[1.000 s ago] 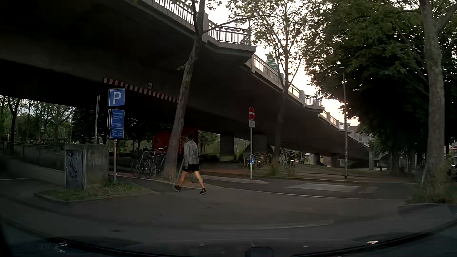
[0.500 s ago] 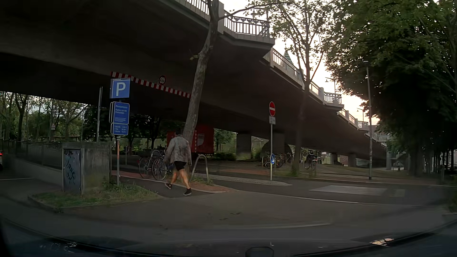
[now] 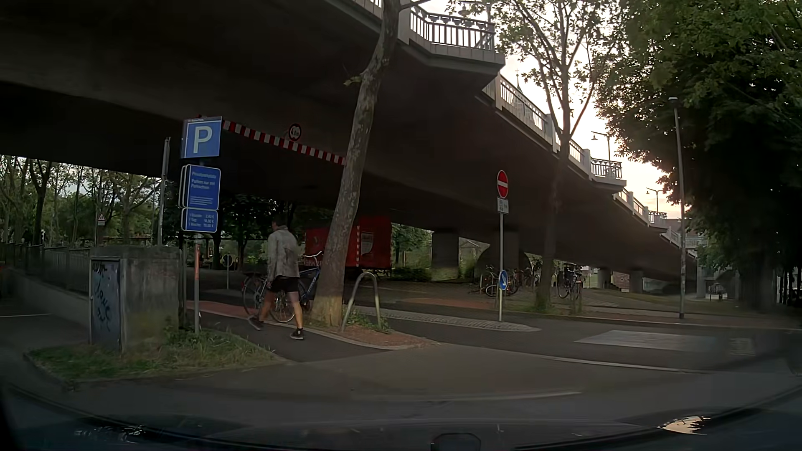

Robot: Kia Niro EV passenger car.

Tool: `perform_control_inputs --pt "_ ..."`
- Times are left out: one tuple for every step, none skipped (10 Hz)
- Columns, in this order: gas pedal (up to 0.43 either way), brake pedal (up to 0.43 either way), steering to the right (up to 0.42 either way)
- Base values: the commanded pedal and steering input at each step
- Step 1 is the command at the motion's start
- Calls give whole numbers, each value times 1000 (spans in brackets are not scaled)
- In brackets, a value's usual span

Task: Follow the waypoints while adhering to traffic rules and regulations

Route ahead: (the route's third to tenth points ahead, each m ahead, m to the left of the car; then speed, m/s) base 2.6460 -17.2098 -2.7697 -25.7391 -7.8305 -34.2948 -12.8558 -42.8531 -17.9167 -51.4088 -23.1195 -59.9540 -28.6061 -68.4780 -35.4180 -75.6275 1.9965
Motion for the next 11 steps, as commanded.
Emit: perform_control_inputs --pt "0 85 -36" --pt "0 91 -9" --pt "0 98 36" --pt "0 104 84" --pt "0 122 129" --pt "0 128 170" --pt "0 128 214" --pt "0 128 255" --pt "0 146 277" --pt "0 177 309" --pt "0 171 344"
